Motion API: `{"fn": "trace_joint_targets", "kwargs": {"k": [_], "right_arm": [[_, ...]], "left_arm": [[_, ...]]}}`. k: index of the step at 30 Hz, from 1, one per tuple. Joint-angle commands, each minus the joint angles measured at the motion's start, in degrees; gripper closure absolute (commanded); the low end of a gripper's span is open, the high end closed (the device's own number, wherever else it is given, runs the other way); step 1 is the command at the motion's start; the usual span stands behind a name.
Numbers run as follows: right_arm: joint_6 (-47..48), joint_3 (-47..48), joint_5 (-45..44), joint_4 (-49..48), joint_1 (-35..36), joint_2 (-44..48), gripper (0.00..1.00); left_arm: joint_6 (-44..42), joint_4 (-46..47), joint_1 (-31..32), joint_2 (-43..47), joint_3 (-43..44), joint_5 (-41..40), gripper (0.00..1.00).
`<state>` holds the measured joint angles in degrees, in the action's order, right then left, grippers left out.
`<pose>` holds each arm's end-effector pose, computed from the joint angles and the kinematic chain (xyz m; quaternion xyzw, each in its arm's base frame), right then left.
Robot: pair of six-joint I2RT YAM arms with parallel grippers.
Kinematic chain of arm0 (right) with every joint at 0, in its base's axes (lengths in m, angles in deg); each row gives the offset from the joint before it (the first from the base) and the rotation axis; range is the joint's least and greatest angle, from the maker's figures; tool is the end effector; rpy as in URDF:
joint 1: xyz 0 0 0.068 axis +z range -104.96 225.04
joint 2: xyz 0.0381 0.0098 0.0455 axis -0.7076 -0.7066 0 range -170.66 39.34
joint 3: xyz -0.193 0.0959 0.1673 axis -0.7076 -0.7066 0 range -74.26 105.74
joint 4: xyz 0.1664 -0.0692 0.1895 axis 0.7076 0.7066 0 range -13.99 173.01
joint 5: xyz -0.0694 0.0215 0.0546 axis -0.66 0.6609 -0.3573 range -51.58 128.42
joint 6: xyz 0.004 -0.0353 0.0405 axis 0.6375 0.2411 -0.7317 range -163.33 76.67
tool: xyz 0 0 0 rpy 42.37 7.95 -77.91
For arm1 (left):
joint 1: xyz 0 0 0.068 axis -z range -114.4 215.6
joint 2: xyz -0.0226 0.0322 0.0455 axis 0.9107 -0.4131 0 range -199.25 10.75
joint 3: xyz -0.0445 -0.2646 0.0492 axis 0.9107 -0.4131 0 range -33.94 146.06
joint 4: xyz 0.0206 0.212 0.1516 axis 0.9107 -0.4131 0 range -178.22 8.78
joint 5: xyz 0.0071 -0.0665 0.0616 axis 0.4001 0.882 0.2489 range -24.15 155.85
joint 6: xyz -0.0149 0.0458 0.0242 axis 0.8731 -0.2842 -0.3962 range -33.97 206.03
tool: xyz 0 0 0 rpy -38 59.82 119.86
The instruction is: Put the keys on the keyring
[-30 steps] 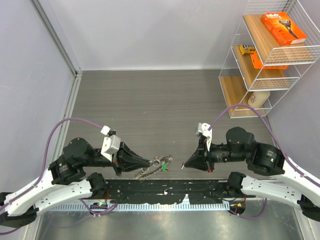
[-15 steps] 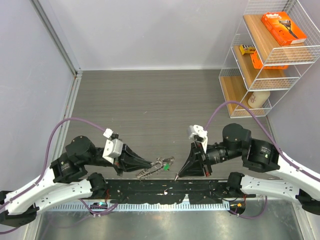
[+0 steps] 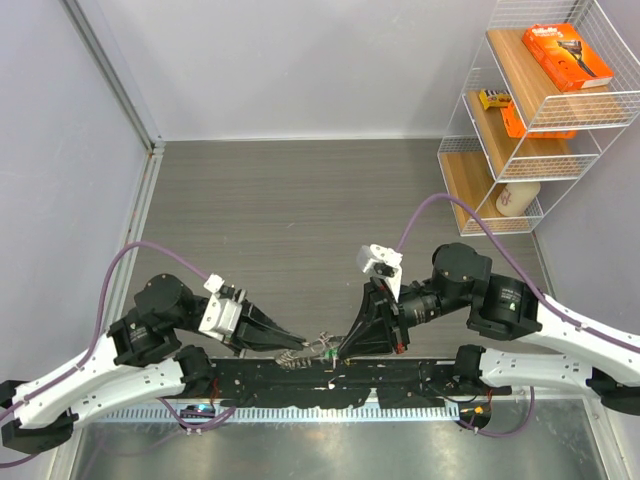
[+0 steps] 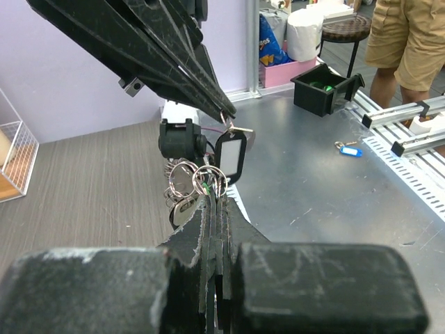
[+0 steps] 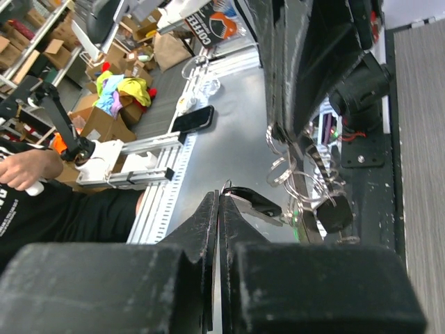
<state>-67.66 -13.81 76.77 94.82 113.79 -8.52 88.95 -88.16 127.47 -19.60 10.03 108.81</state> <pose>0.0411 0.1666 0.4103 -0.4687 0.5681 0.6260 0.2563 0.0330 -0.1133 0.3745 0.5425 0.4039 -0.5780 0.4566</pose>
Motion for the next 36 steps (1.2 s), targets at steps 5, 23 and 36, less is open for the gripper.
{"fn": "trace_joint_targets", "kwargs": {"k": [5, 23, 36], "right_arm": [[-4.49, 1.43, 0.15, -9.49, 2.0, -1.62, 0.94], [-5.28, 0.73, -5.74, -7.91, 2.18, -3.3, 0.94], [-5.46, 1.52, -9.34, -5.98, 2.18, -4.09, 0.94]], "left_arm": [[-1.86, 6.59, 0.1, -0.15, -0.02, 1.16, 1.0], [-1.33, 9.05, 0.1, 1.78, -0.98, 0.9, 1.0], [-1.07, 9.14, 0.1, 2.75, -1.34, 1.51, 1.0]]}}
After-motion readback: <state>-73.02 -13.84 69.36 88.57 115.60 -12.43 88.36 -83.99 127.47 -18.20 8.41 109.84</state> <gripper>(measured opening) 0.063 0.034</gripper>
